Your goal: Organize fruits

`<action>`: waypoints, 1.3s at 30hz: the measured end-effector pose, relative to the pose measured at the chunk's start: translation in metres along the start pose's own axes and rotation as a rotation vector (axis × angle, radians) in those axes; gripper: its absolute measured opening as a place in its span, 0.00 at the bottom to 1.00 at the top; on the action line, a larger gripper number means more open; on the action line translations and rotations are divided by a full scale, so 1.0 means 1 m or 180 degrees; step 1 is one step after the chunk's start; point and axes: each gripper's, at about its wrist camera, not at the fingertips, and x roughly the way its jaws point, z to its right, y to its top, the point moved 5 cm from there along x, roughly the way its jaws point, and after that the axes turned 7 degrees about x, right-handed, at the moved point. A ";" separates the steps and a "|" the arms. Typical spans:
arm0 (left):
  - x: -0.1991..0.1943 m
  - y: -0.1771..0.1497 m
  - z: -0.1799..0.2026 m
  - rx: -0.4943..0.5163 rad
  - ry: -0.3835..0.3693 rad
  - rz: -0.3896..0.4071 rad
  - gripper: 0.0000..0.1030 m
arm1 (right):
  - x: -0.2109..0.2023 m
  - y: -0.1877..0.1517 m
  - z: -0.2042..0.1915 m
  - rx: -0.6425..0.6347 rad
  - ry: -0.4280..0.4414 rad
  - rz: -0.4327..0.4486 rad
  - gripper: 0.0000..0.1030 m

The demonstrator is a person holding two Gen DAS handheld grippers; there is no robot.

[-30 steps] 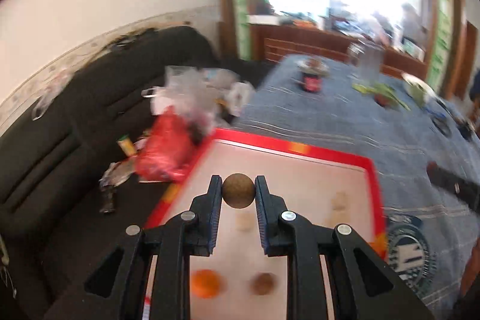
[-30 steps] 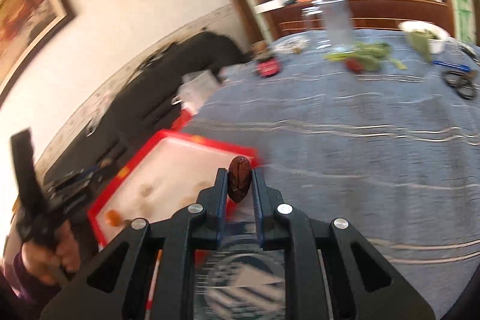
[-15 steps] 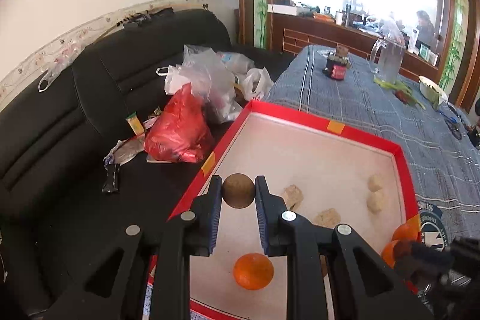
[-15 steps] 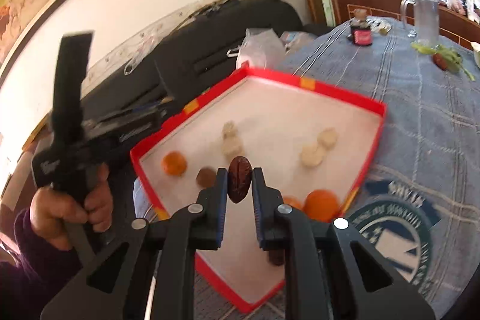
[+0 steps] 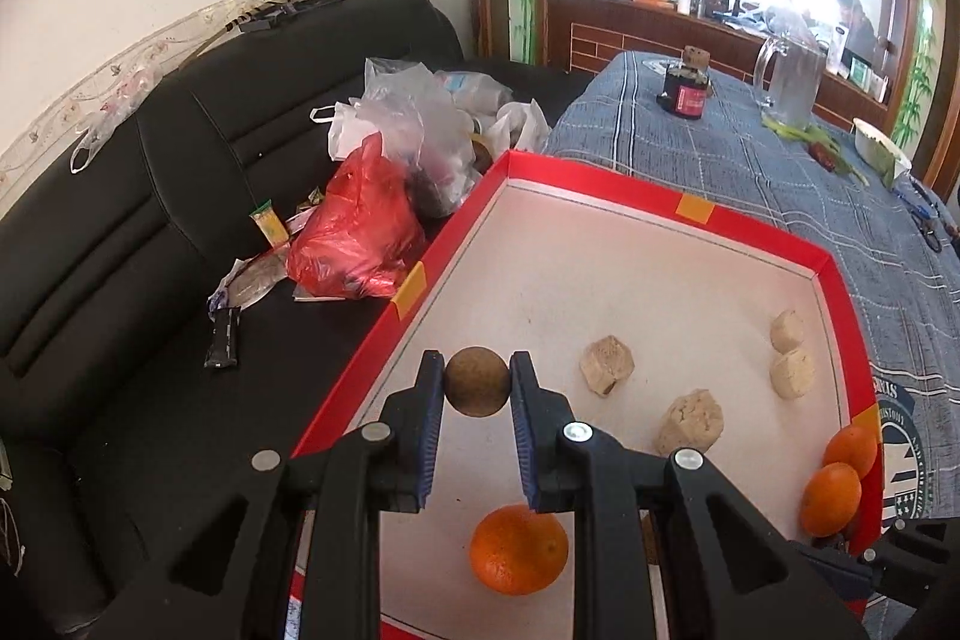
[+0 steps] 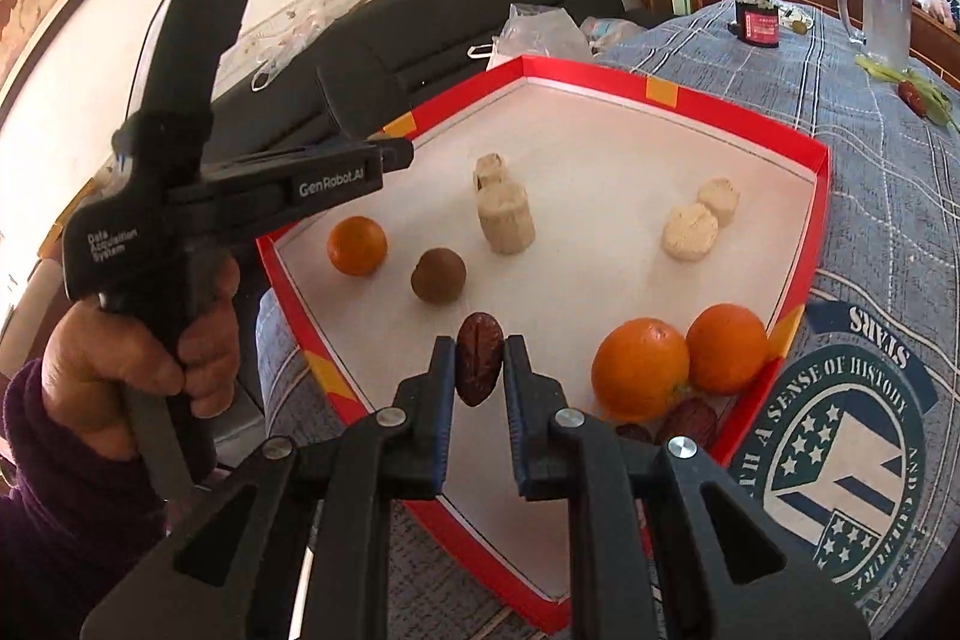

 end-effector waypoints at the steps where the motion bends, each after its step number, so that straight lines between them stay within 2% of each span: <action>1: 0.001 0.000 0.001 0.0003 0.0001 -0.0013 0.20 | 0.001 -0.002 0.000 -0.0004 -0.0003 -0.0016 0.18; 9: 0.008 -0.005 0.005 0.0066 0.0052 -0.0112 0.20 | 0.009 -0.009 -0.003 -0.0075 -0.0071 -0.0081 0.17; 19: 0.013 -0.006 0.010 0.0101 0.0105 -0.0180 0.21 | 0.011 -0.005 0.001 -0.0106 -0.0184 -0.0033 0.18; 20: 0.012 -0.006 0.010 0.0093 0.0118 -0.0191 0.23 | 0.011 -0.005 0.002 -0.0095 -0.0188 -0.0032 0.18; 22: 0.012 -0.006 0.010 0.0074 0.0122 -0.0203 0.37 | 0.012 -0.004 0.003 -0.0090 -0.0198 -0.0039 0.18; 24: 0.010 -0.007 0.009 0.0065 0.0130 -0.0195 0.47 | 0.011 -0.004 0.003 -0.0095 -0.0228 -0.0046 0.21; 29: -0.003 -0.007 0.007 0.0021 0.0145 -0.0091 0.53 | 0.000 -0.002 0.005 -0.0048 -0.0186 0.0071 0.40; 34: -0.018 -0.008 0.010 0.0006 0.0144 0.0032 0.66 | -0.020 0.002 0.008 0.0001 -0.0143 0.0271 0.44; 39: -0.038 -0.009 0.022 0.0051 0.0103 0.0167 0.73 | -0.037 0.002 0.014 0.0077 -0.0221 0.0398 0.48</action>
